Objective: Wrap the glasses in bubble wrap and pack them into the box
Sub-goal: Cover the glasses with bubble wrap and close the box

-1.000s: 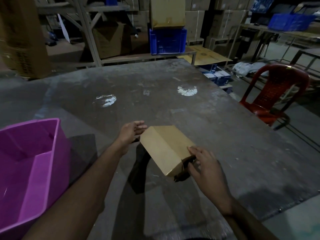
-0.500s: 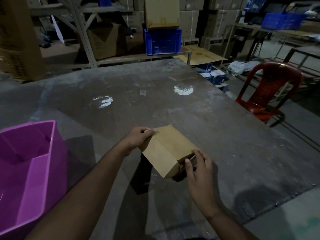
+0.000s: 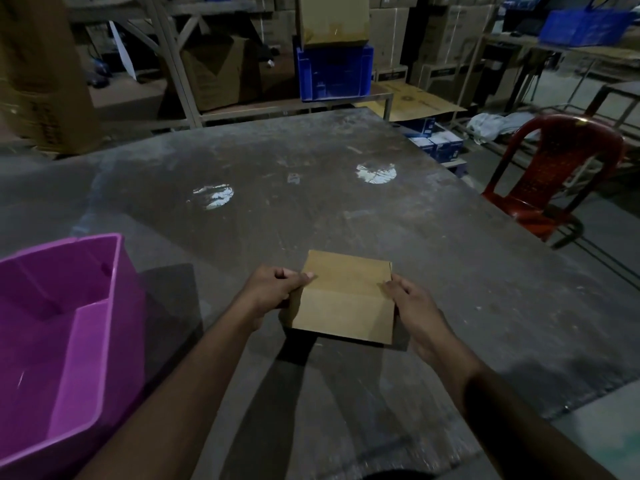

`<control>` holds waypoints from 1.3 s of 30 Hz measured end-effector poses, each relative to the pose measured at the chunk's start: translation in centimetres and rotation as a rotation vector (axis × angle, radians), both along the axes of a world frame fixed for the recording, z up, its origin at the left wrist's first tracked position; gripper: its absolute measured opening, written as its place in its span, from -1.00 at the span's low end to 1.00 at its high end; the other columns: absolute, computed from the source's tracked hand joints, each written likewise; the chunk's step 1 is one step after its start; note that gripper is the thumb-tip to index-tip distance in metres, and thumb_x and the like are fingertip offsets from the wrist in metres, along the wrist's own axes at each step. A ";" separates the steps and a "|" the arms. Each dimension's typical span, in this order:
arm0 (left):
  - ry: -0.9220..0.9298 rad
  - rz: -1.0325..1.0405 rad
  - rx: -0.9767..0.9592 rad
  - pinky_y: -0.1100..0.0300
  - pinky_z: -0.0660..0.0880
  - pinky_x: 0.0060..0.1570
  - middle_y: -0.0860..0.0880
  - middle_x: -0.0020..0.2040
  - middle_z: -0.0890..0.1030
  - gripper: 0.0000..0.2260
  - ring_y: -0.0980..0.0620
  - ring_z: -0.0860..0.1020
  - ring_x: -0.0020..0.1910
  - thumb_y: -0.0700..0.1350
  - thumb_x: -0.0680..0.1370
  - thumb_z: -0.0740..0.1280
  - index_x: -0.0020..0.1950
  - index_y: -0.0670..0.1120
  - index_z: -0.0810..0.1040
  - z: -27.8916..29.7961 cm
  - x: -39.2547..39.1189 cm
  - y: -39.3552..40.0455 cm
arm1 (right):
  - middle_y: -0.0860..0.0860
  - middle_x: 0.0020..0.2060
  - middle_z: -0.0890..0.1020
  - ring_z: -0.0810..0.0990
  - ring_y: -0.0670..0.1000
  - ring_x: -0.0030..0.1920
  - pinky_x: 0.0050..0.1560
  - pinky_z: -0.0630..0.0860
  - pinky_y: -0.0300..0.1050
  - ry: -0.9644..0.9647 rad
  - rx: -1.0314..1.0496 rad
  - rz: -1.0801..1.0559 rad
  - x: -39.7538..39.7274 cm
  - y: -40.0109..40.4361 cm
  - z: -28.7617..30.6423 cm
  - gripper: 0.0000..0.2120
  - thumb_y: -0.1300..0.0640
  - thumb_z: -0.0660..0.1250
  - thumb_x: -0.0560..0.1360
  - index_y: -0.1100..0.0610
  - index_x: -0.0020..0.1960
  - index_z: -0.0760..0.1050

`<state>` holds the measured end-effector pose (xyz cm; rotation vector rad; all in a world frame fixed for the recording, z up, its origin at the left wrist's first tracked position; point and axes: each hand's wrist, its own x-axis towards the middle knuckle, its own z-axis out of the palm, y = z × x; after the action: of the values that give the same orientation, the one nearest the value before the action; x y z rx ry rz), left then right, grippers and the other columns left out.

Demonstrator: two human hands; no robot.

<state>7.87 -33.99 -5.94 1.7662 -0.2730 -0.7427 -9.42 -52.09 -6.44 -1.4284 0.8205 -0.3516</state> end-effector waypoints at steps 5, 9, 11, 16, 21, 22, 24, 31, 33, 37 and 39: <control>0.012 0.065 0.002 0.16 0.55 -0.18 -0.10 -0.10 0.69 -0.69 0.00 0.62 -0.13 -0.08 0.49 0.55 0.06 -0.31 0.68 -0.7 -0.1 0.0 | -0.11 0.01 0.73 0.69 -0.05 0.00 0.09 0.58 -0.04 -0.039 0.036 -0.076 0.3 0.4 -0.9 -0.82 0.11 0.25 0.67 -0.04 0.11 0.63; 0.006 0.087 0.005 0.21 0.54 -0.27 -0.06 -0.09 0.72 -0.74 0.06 0.64 -0.16 -0.10 0.45 0.58 0.05 -0.21 0.69 -1.0 -0.1 0.0 | -0.05 0.11 0.70 0.68 0.02 0.10 0.23 0.58 0.10 -0.048 0.036 -0.137 0.3 0.8 -1.3 -0.73 0.15 0.29 0.65 0.04 0.32 0.57; 0.005 0.095 -0.007 0.19 0.56 -0.22 -0.08 -0.11 0.71 -0.79 0.04 0.63 -0.16 -0.15 0.45 0.57 0.02 -0.20 0.68 -1.0 -0.1 -0.2 | -0.03 0.11 0.69 0.67 0.03 0.10 0.24 0.58 0.13 -0.055 0.049 -0.203 0.4 1.3 -1.5 -0.71 0.17 0.32 0.63 0.07 0.34 0.56; -0.021 0.107 0.007 0.18 0.56 -0.18 -0.09 -0.12 0.69 -0.85 0.04 0.61 -0.19 -0.21 0.46 0.56 -0.02 -0.14 0.66 -0.8 -0.3 -0.4 | 0.05 0.12 0.69 0.67 0.07 0.09 0.15 0.62 0.08 -0.067 0.076 -0.316 0.7 1.8 -2.2 -0.77 0.21 0.39 0.58 0.08 0.23 0.59; -0.072 0.126 0.016 0.17 0.57 -0.13 -0.13 -0.05 0.71 -0.75 0.01 0.63 -0.14 -0.23 0.43 0.58 0.08 -0.19 0.67 -1.3 -0.6 -0.2 | 0.07 0.14 0.66 0.65 0.05 0.12 0.19 0.60 0.06 -0.070 0.029 -0.346 0.6 2.2 -2.7 -0.81 0.25 0.42 0.55 0.04 0.12 0.55; -0.081 0.129 0.015 0.18 0.58 -0.13 -0.14 -0.03 0.71 -0.73 0.01 0.64 -0.13 -0.24 0.43 0.58 0.09 -0.20 0.67 -1.4 -0.6 -0.2 | 0.07 0.15 0.66 0.65 0.04 0.12 0.20 0.60 0.06 -0.068 0.009 -0.351 0.6 2.3 -2.8 -0.80 0.25 0.42 0.55 0.04 0.13 0.55; -0.099 0.124 0.024 0.14 0.62 -0.06 -0.12 0.00 0.72 -0.71 0.01 0.66 -0.08 -0.23 0.42 0.59 0.11 -0.18 0.67 -1.6 -0.7 -0.2 | 0.05 0.14 0.67 0.65 0.02 0.12 0.19 0.60 0.05 -0.050 -0.035 -0.353 0.4 2.5 -2.8 -0.78 0.23 0.43 0.55 0.05 0.16 0.55; -0.136 0.111 0.007 0.09 0.62 0.02 -0.08 0.06 0.67 -0.71 -0.01 0.65 0.04 -0.21 0.44 0.57 0.13 -0.08 0.63 -1.9 -1.2 0.1 | 0.16 0.03 0.68 0.66 0.07 0.01 0.04 0.60 -0.04 -0.071 -0.173 -0.449 0.3 3.9 -3.1 -0.81 0.25 0.43 0.54 0.16 0.13 0.52; -0.143 0.092 -0.015 0.17 0.58 -0.04 -0.07 0.09 0.64 -0.65 0.00 0.63 0.05 -0.22 0.47 0.55 0.22 -0.10 0.59 -1.7 -1.4 0.2 | 0.15 0.05 0.67 0.65 0.08 0.05 0.13 0.60 0.09 -0.073 -0.186 -0.448 0.5 4.3 -3.6 -0.81 0.21 0.43 0.54 0.10 0.11 0.50; -0.160 0.093 0.026 0.02 0.60 0.14 -0.07 0.16 0.63 -0.61 -0.04 0.61 0.14 -0.17 0.48 0.55 0.28 -0.07 0.57 -1.7 -1.6 0.4 | 0.05 0.19 0.61 0.58 0.04 0.22 0.28 0.53 0.15 -0.068 -0.130 -0.351 0.0 4.2 -4.0 -0.73 0.10 0.45 0.53 -0.01 0.17 0.46; -0.158 0.105 0.055 -0.10 0.59 0.21 -0.06 0.19 0.63 -0.57 -0.05 0.61 0.17 -0.15 0.47 0.55 0.31 -0.07 0.56 -2.0 -1.7 0.5 | 0.03 0.29 0.56 0.53 0.03 0.31 0.34 0.50 0.12 -0.082 -0.074 -0.261 -0.8 4.0 -4.0 -0.60 0.11 0.48 0.51 0.01 0.28 0.43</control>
<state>6.15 -33.48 -7.96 1.8798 -0.2657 -0.5405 -10.22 -48.13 -10.39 -1.3680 0.9370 -0.6408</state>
